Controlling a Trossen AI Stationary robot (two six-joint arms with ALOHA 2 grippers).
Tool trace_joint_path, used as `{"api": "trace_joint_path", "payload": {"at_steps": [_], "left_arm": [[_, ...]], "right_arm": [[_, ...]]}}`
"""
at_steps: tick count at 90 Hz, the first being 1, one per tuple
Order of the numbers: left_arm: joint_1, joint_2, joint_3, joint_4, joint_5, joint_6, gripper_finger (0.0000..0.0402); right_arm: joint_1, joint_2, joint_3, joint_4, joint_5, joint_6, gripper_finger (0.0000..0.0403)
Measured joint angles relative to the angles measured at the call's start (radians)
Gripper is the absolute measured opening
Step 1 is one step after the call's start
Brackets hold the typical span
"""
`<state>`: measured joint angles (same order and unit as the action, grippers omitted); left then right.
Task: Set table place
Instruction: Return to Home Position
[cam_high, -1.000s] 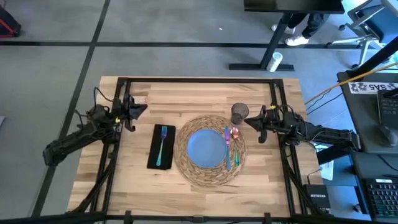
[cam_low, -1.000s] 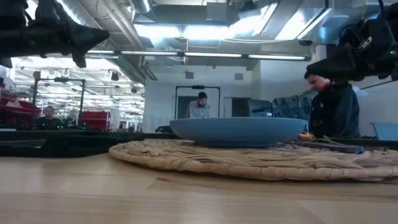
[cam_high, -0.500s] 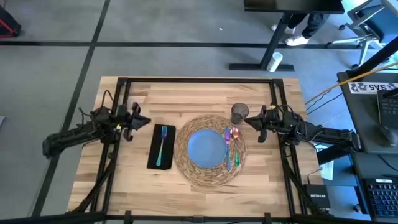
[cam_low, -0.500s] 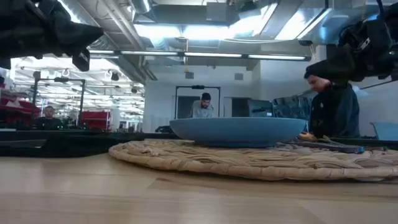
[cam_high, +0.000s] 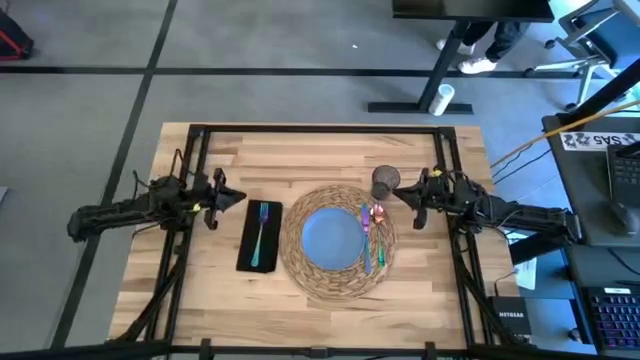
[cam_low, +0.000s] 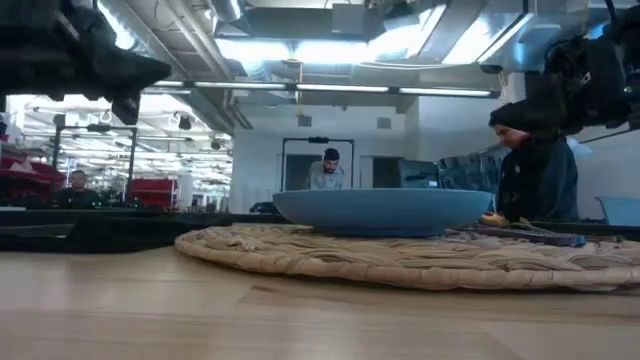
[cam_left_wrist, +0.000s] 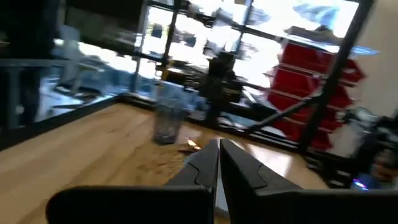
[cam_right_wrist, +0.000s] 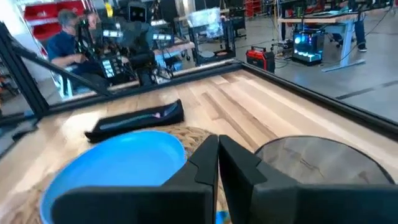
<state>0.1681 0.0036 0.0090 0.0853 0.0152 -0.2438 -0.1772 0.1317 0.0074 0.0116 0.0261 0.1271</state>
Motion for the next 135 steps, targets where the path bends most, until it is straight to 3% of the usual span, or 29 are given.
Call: {"api": "trace_joint_path", "payload": {"at_steps": [21,59,100,135], "left_arm": [[-0.014,0.0,0.0,-0.057,-0.071,0.077,0.0],[-0.008,0.059,0.0,-0.069,-0.069,0.078,0.0],[-0.008,0.069,0.0,-0.064,-0.098,0.178,0.0],[-0.039,0.028,0.0,-0.011,-0.114,0.196,0.0]], "right_arm": [[0.0,0.065,0.0,-0.001,-0.004,-0.086,0.0],[0.0,0.116,0.0,0.002,0.008,-0.11,0.0],[0.0,0.211,0.0,0.0,0.0,-0.086,0.0],[0.0,0.133,0.0,0.005,-0.001,-0.101,0.0]]}}
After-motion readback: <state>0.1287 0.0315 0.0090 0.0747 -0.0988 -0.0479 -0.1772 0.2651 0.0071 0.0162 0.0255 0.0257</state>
